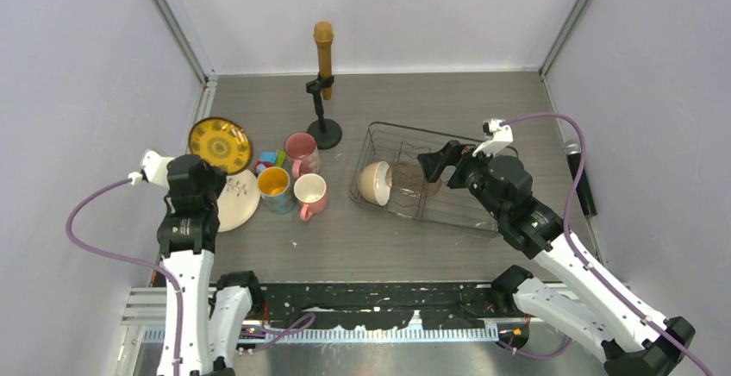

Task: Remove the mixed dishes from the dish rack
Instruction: Place the plate at the center of the board.

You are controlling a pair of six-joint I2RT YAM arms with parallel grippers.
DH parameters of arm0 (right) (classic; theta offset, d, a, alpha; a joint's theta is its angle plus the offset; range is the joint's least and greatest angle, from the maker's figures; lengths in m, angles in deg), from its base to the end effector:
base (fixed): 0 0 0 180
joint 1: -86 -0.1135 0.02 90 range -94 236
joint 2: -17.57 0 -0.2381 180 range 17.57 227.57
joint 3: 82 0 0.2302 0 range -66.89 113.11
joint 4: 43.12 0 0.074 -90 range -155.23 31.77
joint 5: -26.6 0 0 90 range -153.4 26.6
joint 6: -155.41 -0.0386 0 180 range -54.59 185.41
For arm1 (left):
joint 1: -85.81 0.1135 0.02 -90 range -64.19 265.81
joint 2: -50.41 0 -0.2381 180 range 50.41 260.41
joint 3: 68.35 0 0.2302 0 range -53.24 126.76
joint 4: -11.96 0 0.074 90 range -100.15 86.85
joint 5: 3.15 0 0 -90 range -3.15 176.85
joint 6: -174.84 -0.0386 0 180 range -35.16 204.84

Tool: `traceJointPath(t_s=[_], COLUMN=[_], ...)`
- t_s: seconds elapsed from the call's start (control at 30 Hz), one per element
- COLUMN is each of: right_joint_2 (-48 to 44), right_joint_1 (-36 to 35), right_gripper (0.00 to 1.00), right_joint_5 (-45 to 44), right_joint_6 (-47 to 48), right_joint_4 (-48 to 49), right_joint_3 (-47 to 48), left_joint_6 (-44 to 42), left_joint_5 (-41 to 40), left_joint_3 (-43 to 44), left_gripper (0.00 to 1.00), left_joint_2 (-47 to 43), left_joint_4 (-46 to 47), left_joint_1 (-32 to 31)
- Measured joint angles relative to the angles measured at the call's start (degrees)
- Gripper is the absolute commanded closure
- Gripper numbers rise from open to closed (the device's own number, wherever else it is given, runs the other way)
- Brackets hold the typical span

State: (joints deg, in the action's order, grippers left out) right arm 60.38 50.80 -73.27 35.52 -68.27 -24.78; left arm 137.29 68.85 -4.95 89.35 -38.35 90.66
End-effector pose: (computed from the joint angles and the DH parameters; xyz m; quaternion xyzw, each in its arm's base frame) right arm 0.1496 0.0974 0.3117 0.0193 0.7690 0.2860 0.5713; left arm 0.1425 0.0241 0.3102 -0.4742 0.6946 -0.0904 0.5334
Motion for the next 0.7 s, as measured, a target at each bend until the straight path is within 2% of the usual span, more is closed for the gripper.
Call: traceJointPath(t_s=[0.27, 0.53, 0.7], right_joint_2=[-0.98, -1.33, -1.31], right_joint_1=[0.0, 0.0, 0.0], right_gripper=[0.01, 0.01, 0.01], right_joint_5=[-2.64, -4.15, -4.5], right_joint_6=[1.53, 4.22, 6.1], right_joint_4=[-2.56, -4.66, -4.81], right_joint_3=[0.0, -0.02, -0.33], left_joint_6=[3.34, 8.7, 12.39], left_joint_5=[0.26, -2.21, -2.36], left_joint_3=[-0.92, -3.78, -8.96], left_gripper=[1.0, 1.0, 1.0], left_joint_2=[5.42, 6.84, 7.34], left_joint_4=[-5.05, -8.46, -7.89], left_joint_1=[10.51, 12.83, 13.18])
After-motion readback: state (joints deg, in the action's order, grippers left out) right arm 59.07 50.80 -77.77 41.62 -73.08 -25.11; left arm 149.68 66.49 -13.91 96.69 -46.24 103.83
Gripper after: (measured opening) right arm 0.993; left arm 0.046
